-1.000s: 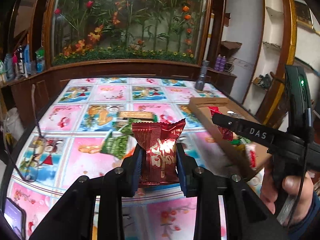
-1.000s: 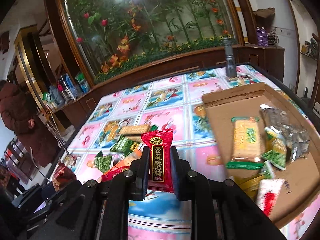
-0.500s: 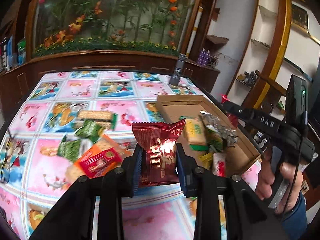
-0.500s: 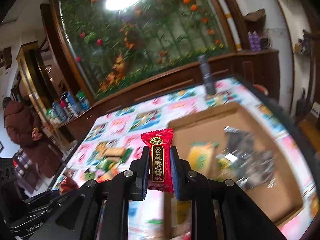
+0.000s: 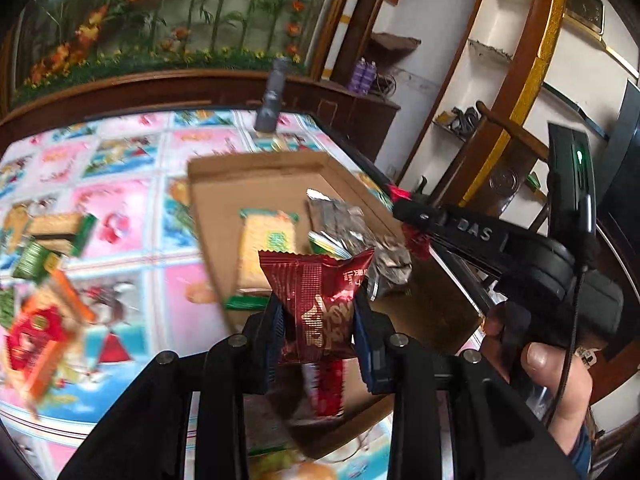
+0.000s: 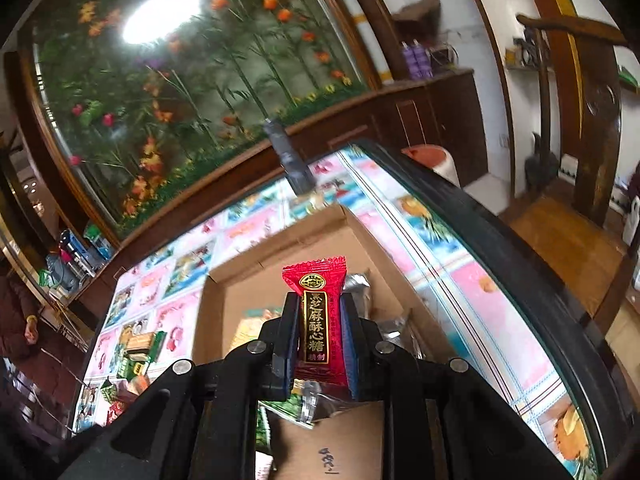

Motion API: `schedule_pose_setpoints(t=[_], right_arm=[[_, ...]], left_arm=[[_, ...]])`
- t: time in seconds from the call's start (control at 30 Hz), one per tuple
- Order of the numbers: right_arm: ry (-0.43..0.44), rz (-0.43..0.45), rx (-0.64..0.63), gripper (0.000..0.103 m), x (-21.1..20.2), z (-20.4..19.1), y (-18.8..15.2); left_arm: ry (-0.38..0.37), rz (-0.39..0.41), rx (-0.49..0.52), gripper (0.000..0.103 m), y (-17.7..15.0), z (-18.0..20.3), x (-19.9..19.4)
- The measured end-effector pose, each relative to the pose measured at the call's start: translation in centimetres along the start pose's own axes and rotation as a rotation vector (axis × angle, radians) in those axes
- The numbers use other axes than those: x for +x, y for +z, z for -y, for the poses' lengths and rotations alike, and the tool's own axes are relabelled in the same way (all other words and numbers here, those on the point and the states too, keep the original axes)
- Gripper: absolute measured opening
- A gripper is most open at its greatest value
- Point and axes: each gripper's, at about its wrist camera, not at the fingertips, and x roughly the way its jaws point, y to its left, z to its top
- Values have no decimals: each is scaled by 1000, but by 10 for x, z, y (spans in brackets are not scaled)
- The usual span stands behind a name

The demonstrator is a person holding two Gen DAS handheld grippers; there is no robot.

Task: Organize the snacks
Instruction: 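Lower both held packets into the cardboard box with both tools, then open both tools to release the packets inside the box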

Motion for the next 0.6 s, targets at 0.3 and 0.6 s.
schedule_pose_setpoints(t=[0.3,0.6], right_arm=[[-56,-123,19,20,17,7,-6],[-69,-132,-17,20,19,3,-10]], left_arm=[[-2,-35,51,30,-13,11,19],[2,-22,79,30,-17,16,19]])
